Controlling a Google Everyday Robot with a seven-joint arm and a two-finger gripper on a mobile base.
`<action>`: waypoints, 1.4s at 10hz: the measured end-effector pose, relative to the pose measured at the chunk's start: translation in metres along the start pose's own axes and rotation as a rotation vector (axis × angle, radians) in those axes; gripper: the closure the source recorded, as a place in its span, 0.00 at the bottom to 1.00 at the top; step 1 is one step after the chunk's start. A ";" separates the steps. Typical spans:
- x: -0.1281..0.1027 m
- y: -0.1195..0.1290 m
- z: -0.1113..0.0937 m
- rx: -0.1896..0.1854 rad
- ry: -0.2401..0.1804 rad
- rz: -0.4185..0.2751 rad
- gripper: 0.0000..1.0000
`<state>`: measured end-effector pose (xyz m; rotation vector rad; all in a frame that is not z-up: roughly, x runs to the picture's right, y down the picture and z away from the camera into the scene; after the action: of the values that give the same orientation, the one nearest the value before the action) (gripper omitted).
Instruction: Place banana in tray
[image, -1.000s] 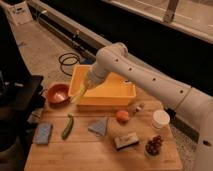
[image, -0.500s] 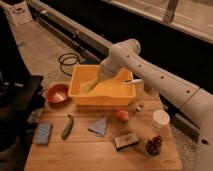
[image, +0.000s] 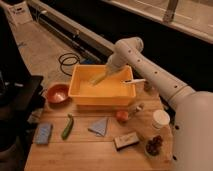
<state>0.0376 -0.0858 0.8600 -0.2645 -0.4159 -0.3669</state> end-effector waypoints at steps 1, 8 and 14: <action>0.007 0.006 0.016 -0.001 -0.014 0.028 1.00; 0.015 0.008 0.030 0.006 -0.016 0.079 1.00; 0.057 0.025 0.081 -0.012 0.006 0.263 0.71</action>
<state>0.0677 -0.0534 0.9522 -0.3256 -0.3680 -0.1127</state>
